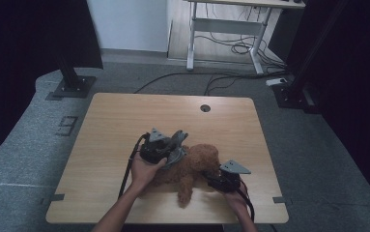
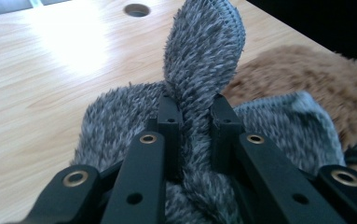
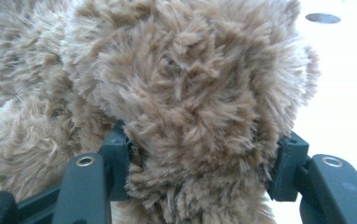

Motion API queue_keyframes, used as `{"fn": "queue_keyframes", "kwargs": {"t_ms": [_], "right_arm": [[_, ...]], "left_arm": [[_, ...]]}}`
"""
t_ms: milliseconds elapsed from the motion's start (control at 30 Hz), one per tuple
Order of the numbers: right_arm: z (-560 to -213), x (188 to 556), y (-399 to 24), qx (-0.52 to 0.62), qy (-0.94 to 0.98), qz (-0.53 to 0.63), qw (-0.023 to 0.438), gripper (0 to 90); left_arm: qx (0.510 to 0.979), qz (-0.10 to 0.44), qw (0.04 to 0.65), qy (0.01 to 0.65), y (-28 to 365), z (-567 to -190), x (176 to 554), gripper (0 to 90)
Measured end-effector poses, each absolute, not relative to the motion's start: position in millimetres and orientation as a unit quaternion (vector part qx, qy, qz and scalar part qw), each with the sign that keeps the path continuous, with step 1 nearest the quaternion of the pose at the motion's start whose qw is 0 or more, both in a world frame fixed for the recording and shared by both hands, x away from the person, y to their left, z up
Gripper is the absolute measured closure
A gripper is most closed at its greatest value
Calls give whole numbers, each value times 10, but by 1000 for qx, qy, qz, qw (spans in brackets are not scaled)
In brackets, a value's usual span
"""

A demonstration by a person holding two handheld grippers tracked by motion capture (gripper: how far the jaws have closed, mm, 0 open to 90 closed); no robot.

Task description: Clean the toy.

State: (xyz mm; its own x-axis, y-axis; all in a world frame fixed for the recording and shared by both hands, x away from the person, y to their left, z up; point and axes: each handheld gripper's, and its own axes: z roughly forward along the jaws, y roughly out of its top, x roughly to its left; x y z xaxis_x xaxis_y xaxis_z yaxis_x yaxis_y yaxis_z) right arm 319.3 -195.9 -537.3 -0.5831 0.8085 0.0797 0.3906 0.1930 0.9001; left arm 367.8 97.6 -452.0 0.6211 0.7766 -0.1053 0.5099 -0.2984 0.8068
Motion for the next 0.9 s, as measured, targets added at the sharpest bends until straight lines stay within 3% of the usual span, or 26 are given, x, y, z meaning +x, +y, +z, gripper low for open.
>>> {"fn": "queue_keyframes", "kwargs": {"t_ms": [500, 600, 667, 900], "right_arm": [[-5422, 3203, -1971, 411, 746, 484, 201, 420], [-5428, 3209, -1969, 413, 745, 484, 199, 425], [-5439, 3207, -1948, 408, 746, 485, 205, 440], [-5451, 3272, -1946, 424, 736, 485, 208, 446]], "left_arm": [[767, 156, 427, 453, 1658, -4851, 3415, 776], [762, 158, 433, 454, 1633, -4914, 3359, 778], [767, 197, 418, 445, 1486, -4966, 3301, 783], [753, 182, 430, 464, 1408, -5028, 3550, 785]]}}
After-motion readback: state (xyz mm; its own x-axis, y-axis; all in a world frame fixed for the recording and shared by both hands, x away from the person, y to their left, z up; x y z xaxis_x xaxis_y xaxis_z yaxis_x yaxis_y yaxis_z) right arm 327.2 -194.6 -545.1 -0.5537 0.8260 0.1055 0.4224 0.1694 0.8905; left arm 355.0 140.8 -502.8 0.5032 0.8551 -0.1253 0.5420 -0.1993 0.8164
